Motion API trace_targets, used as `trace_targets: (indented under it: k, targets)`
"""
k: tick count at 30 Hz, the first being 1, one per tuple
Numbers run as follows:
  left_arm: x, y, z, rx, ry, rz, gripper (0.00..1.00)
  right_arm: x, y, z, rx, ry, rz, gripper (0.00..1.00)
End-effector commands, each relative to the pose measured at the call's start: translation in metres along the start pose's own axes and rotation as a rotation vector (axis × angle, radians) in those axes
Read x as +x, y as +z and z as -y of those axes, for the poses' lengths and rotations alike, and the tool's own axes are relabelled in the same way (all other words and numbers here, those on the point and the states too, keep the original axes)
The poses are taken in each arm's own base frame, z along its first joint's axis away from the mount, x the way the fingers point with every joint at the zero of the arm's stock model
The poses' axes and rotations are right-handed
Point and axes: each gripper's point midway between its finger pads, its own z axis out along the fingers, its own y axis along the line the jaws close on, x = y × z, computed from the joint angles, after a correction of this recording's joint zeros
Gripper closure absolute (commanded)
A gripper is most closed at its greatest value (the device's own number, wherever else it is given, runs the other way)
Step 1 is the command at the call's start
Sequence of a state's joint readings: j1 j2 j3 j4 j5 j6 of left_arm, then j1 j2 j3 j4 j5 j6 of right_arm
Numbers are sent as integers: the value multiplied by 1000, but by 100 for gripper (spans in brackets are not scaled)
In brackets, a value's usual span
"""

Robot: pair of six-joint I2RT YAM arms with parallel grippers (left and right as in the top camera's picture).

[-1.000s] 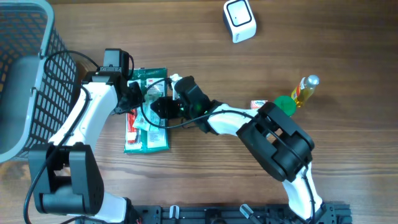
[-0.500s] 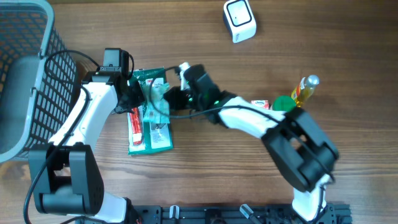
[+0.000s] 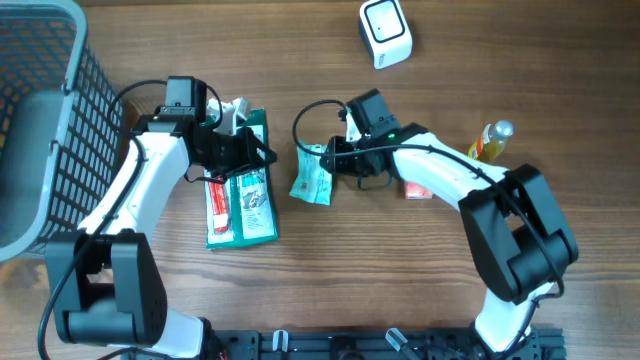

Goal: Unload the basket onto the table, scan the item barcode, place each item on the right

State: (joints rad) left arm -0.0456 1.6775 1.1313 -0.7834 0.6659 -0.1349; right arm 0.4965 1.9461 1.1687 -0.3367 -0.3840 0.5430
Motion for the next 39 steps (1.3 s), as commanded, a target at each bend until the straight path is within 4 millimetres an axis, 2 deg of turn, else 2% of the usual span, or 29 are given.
trace_targets:
  k: [1, 4, 5, 9, 11, 13, 16, 22, 25, 27, 31, 33, 36, 39]
  targets:
    - [6, 2, 19, 79, 50, -18, 85, -24, -49, -21, -147, -63, 55, 58]
    - [14, 11, 26, 82, 66, -57, 93, -24, -66, -35, -280, -73, 29, 92]
    - [18, 16, 27, 81, 66, -77, 96, -23, -64, -35, -294, -81, 25, 96]
    - [31, 39, 10, 66, 1, -173, 96, -20, -46, -46, -397, -121, -13, 96]
    - [37, 45, 20, 168, 44, -214, 96, -17, -29, -41, -394, -115, -31, 96]
    - [39, 51, 16, 173, 43, -232, 96, -17, -9, -32, -391, -109, -41, 96]
    - [42, 59, 9, 169, 22, -257, 96, -17, 2, -27, -395, -115, -43, 96]
    - [43, 75, -3, 167, -1, -281, 96, -15, 7, -37, -410, -152, -35, 96]
    - [41, 71, 15, 274, -7, -280, 96, -17, 8, -35, -390, -152, -24, 96]
    - [42, 72, 18, 282, -1, -284, 96, -17, 8, -35, -390, -151, -24, 95]
    - [51, 88, 22, 281, 30, -318, 96, -18, 9, -33, -376, -148, -18, 95]
    - [48, 90, 19, 278, 33, -311, 96, -18, 9, -33, -376, -147, -19, 95]
    - [45, 92, 2, 198, 28, -298, 96, -18, 10, -31, -369, -146, -17, 95]
    - [54, 102, -9, 182, 1, -329, 96, -16, 15, -28, -361, -138, -25, 96]
